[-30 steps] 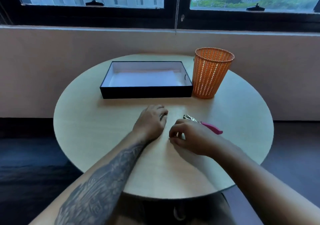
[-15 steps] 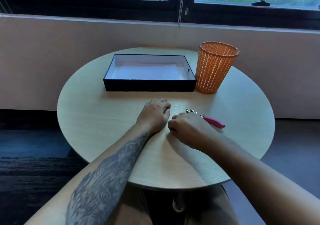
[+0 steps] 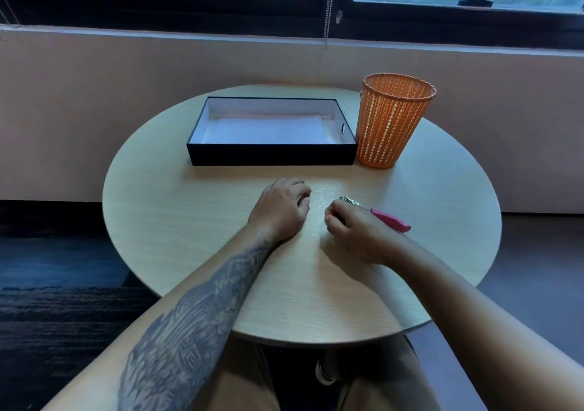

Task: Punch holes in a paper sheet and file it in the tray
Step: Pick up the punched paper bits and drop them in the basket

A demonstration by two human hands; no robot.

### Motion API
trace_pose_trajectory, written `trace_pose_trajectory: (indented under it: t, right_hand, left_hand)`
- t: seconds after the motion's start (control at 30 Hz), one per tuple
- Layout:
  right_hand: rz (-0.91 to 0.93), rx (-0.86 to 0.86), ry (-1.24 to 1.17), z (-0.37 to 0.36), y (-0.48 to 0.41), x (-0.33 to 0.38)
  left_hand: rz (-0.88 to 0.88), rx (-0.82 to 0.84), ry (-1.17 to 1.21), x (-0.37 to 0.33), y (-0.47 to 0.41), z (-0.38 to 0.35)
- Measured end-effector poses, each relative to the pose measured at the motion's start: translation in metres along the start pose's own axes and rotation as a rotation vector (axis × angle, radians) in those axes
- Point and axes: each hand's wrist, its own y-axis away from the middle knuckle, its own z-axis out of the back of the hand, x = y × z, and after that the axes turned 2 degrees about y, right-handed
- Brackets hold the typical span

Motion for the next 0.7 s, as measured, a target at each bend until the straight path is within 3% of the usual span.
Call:
trace_pose_trajectory:
  t: [0.07,0.2,0.27,0.47,0.7]
  right_hand:
    - [-0.036,0.039,-0.132,0.001,0.0,-0.004]
    - [-0.114,0.145,-0.795,0.008,0.005,-0.012]
    - [-0.106,0.148,-0.911,0.011,0.007,-0.011]
    - [-0.058,0.082,-0.862,0.028,0.003,-0.011]
    - [0.013,-0.244,-0.431,0.102,-0.032,-0.006]
  left_hand:
    - [-0.003,-0.008,-0.003,0.001,0.001,0.0]
    - [-0.001,-0.008,0.001,0.003,0.003,-0.001]
    - [-0.001,-0.007,0.006,0.003,0.002,-0.001]
    - [0.024,-0.007,0.025,0.004,-0.003,0.0]
    - [-0.008,-0.052,0.107,-0.024,-0.061,0.025]
